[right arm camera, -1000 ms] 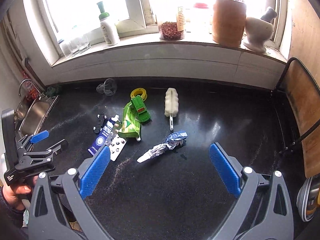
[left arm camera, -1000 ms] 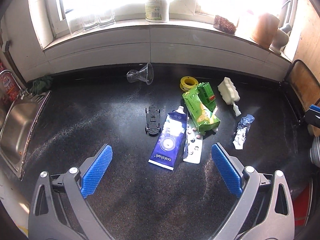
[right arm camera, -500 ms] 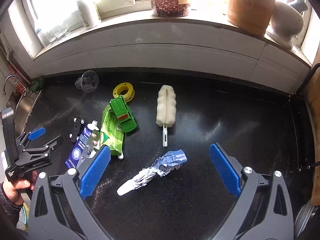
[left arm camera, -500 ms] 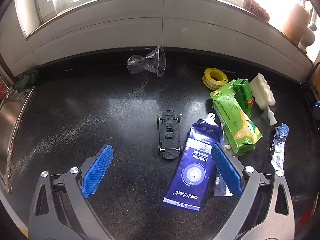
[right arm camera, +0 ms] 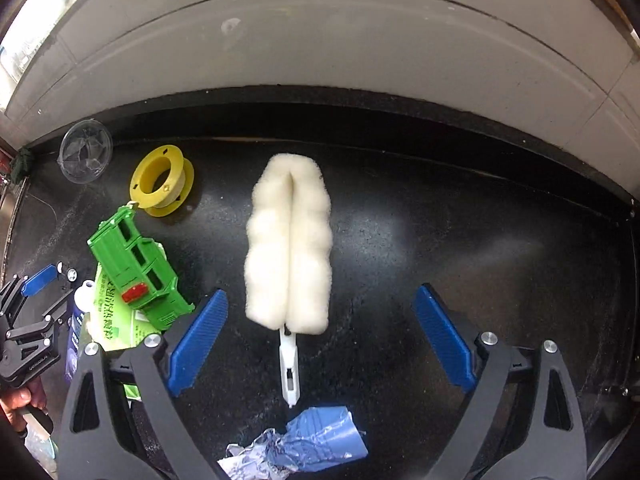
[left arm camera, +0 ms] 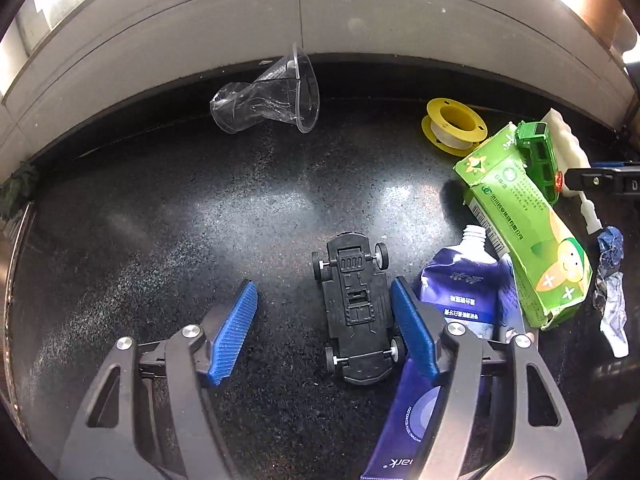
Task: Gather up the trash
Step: 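Grasp the black toy car with the left gripper while the right gripper grasps the white duster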
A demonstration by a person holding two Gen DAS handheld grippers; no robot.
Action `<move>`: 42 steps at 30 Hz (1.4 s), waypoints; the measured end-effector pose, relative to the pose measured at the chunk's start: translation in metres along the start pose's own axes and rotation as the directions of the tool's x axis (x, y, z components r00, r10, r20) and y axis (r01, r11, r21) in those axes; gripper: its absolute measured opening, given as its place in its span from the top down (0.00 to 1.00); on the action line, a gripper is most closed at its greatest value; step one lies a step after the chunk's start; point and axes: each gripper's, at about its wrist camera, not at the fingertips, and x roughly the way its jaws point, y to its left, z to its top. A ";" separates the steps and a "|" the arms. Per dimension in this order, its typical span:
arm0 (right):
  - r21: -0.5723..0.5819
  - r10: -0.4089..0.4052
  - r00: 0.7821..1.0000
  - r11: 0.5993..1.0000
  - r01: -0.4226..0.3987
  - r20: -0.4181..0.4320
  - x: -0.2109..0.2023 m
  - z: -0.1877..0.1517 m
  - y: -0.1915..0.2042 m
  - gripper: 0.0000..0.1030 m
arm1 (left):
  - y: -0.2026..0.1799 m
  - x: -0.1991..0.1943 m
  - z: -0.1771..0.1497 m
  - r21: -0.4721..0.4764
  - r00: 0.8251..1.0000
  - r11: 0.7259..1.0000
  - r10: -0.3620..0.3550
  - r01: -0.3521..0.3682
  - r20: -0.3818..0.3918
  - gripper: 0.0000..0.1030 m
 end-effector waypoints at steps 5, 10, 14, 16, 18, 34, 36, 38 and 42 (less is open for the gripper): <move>-0.019 -0.003 1.000 1.000 0.003 -0.002 0.007 0.001 0.001 0.44 | -0.006 -0.004 -0.003 0.004 1.000 1.000 0.007 -0.007 0.010 0.71; -0.043 0.010 1.000 0.999 -0.009 0.006 0.003 0.002 0.007 0.79 | -0.007 -0.007 0.000 -0.027 1.000 1.000 0.004 -0.003 0.012 0.71; -0.050 0.013 0.999 0.999 -0.011 0.033 -0.013 0.000 0.012 0.80 | -0.002 -0.020 0.007 -0.041 0.999 0.999 0.014 -0.012 0.032 0.71; -0.054 0.014 0.999 0.998 -0.012 0.049 -0.023 0.000 0.014 0.80 | -0.001 -0.028 0.011 -0.038 0.999 0.999 0.026 -0.024 0.045 0.71; -0.057 0.023 0.998 0.998 -0.020 0.067 -0.036 -0.003 0.016 0.80 | -0.001 -0.037 0.015 -0.046 0.998 0.999 0.030 -0.028 0.055 0.71; -0.128 0.084 0.986 0.990 -0.066 0.143 -0.136 -0.100 0.035 0.80 | -0.025 -0.142 -0.043 -0.149 0.998 0.988 0.035 -0.026 0.053 0.71; -0.136 0.087 0.986 0.988 -0.068 0.144 -0.142 -0.112 0.035 0.80 | -0.028 -0.148 -0.053 -0.153 0.998 0.988 0.037 -0.029 0.053 0.71; -0.142 0.091 0.985 0.987 -0.070 0.146 -0.147 -0.118 0.034 0.80 | -0.029 -0.153 -0.061 -0.158 0.997 0.987 0.042 -0.032 0.058 0.71; -0.163 0.100 0.982 0.984 -0.074 0.159 -0.160 -0.129 0.039 0.80 | -0.028 -0.169 -0.074 -0.176 0.996 0.983 0.056 -0.043 0.070 0.71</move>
